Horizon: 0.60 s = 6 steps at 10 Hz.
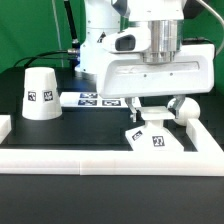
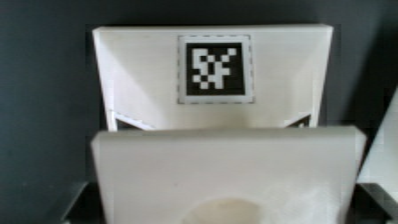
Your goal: Assemble lamp
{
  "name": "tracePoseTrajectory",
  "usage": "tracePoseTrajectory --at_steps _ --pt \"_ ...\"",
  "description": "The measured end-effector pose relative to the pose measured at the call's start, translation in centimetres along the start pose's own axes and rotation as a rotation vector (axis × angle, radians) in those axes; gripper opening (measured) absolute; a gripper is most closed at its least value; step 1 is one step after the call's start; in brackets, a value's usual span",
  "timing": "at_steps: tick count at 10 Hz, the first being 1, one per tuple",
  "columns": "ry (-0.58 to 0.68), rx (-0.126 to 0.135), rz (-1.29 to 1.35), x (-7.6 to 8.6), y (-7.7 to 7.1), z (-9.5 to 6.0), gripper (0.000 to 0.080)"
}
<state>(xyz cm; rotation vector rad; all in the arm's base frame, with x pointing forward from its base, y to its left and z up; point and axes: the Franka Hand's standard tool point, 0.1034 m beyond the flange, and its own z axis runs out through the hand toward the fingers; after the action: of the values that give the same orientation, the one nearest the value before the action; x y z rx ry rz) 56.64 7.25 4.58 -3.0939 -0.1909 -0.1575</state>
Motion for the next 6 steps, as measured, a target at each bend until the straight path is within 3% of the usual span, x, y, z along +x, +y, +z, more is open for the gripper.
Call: tracePoseTrajectory --at_steps 6 --pt "0.044 0.021 0.076 3.6 -1.2 0.3 0.0537"
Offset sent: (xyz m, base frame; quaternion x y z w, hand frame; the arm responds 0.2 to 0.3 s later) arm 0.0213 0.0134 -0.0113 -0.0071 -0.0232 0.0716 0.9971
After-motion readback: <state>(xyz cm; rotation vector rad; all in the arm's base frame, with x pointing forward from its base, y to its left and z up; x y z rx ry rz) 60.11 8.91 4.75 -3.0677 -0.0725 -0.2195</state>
